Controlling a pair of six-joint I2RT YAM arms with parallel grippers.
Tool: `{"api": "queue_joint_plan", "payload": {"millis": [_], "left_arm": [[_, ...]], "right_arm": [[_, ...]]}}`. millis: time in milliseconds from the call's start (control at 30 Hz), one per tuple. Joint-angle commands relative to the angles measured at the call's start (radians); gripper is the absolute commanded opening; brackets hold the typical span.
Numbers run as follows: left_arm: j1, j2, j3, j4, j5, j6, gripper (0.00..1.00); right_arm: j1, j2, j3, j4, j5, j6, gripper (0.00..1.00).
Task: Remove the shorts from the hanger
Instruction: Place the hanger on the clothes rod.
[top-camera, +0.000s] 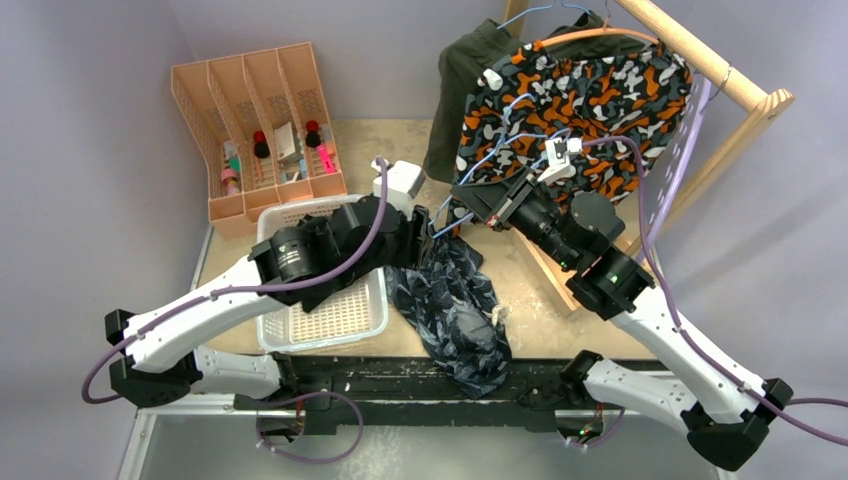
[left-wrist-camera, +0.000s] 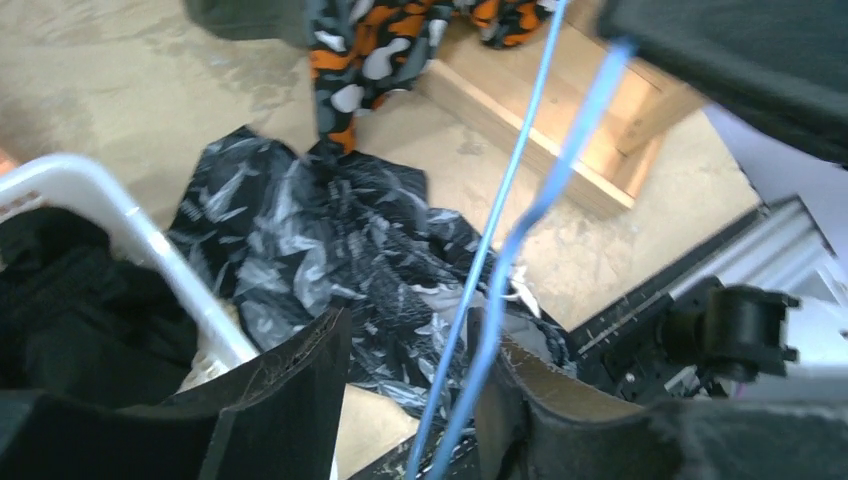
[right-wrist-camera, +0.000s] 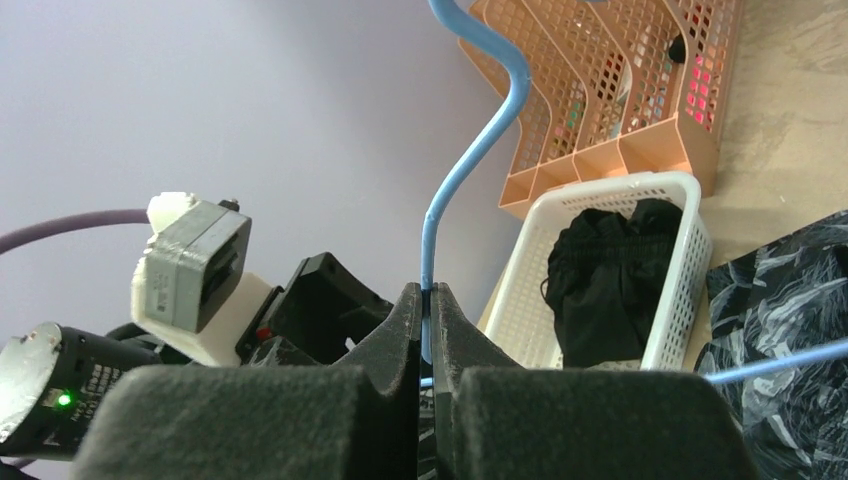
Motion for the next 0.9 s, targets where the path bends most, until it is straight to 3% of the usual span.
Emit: {"api": "queue_joint_plan", "payload": {"millis": [0, 167, 300, 367, 433, 567, 667, 867], "left_arm": [[0.011, 0.024, 0.075, 0.079, 0.192, 0.14, 0.39], [0.011, 0.018, 0.078, 0.053, 0.189, 0.154, 0.0], [0.011, 0.003, 0.063, 0.05, 0.141, 0.161, 0.0], [0.011, -0.002, 0.064, 0.055, 0.108, 0.167, 0.0], [0.011, 0.006, 0.087, 0.053, 0.097, 0.186, 0.0], [0.032, 0.047, 0.152, 0.035, 0.06, 0.237, 0.0], [0.114, 0.093, 0.207, 0.023, 0.143, 0.271, 0.0], [0.235, 0.177, 0.312, 0.002, 0.272, 0.338, 0.0]], "right_arm": [[0.003, -0.001, 0.04, 0.042, -0.045, 0.005, 0.0], [0.003, -0.002, 0.041, 0.028, -0.036, -0.006, 0.0], [0.003, -0.005, 0.033, 0.029, -0.049, -0.012, 0.01], [0.003, -0.011, 0.032, 0.017, -0.062, -0.027, 0.1], [0.003, -0.024, 0.028, -0.008, -0.076, -0.041, 0.27], [0.003, -0.064, 0.016, -0.094, -0.101, -0.079, 0.35], [0.003, -0.104, -0.004, -0.161, -0.078, -0.126, 0.43], [0.003, -0.141, -0.07, -0.279, -0.145, -0.214, 0.47]]}}
